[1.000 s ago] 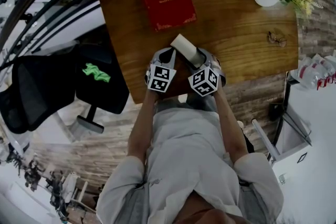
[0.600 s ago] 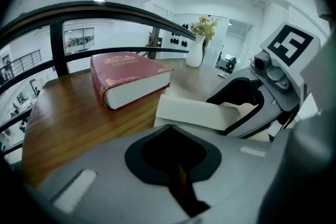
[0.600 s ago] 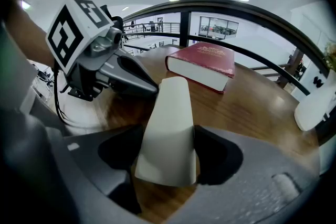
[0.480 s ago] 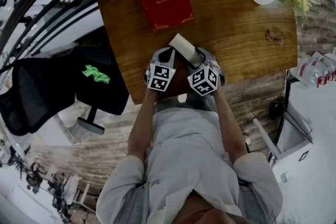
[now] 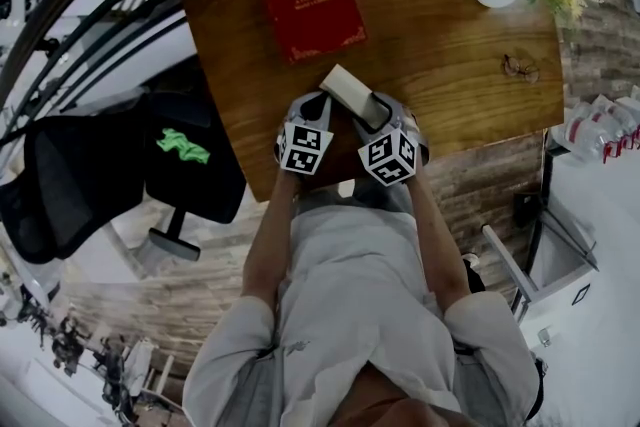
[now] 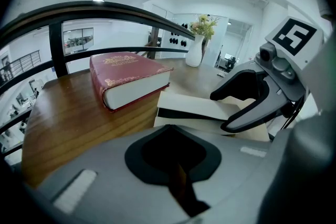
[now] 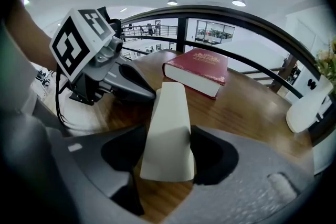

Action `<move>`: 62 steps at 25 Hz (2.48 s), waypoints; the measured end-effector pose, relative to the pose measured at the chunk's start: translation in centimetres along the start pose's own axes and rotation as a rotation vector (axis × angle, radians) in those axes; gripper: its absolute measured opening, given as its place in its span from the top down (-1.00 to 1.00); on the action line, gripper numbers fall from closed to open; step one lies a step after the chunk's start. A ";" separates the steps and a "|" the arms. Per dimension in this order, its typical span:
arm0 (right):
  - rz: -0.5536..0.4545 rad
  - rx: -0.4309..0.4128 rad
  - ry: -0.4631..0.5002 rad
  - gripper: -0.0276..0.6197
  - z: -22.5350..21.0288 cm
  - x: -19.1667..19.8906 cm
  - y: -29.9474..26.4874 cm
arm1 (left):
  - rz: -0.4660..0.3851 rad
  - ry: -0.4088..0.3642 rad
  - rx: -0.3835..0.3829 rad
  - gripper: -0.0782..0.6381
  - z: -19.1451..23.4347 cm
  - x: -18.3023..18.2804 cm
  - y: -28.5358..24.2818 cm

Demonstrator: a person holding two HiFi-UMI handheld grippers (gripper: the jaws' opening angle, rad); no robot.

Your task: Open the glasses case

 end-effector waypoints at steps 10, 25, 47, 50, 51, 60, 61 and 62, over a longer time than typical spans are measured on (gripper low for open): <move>-0.028 0.015 -0.001 0.28 -0.3 -0.5 1.0 | 0.000 0.002 0.002 0.73 0.1 0.1 -0.1; -0.056 0.039 -0.003 0.56 -1.0 -0.8 1.8 | 0.002 0.000 0.001 0.73 0.0 0.1 -0.1; -0.089 0.109 -0.062 0.79 -3.4 -0.7 2.8 | 0.001 0.001 0.000 0.73 0.0 0.0 -0.1; -0.092 0.120 -0.082 0.81 -3.9 -0.6 2.8 | 0.001 0.001 0.001 0.73 0.0 0.0 0.0; -0.092 0.123 -0.085 0.82 -4.1 -0.6 2.8 | 0.001 0.002 0.001 0.73 0.0 0.0 -0.1; -0.100 0.135 -0.105 0.83 -5.4 -0.4 2.7 | 0.002 0.001 -0.005 0.73 0.1 0.1 -0.1; -0.101 0.137 -0.108 0.83 -5.6 -0.4 2.6 | 0.002 0.002 -0.006 0.73 0.1 0.1 -0.1; -0.101 0.139 -0.111 0.83 -5.7 -0.3 2.6 | 0.002 0.002 -0.007 0.73 0.1 0.0 -0.1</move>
Point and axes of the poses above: the fingertips, and each gripper's own axes: y backward along the fingers, z to its left, x out of its underside, the point moved 5 cm from there along y, backward along the fingers, and after that the axes turned 5 degrees about -x, right-handed, at the moved point
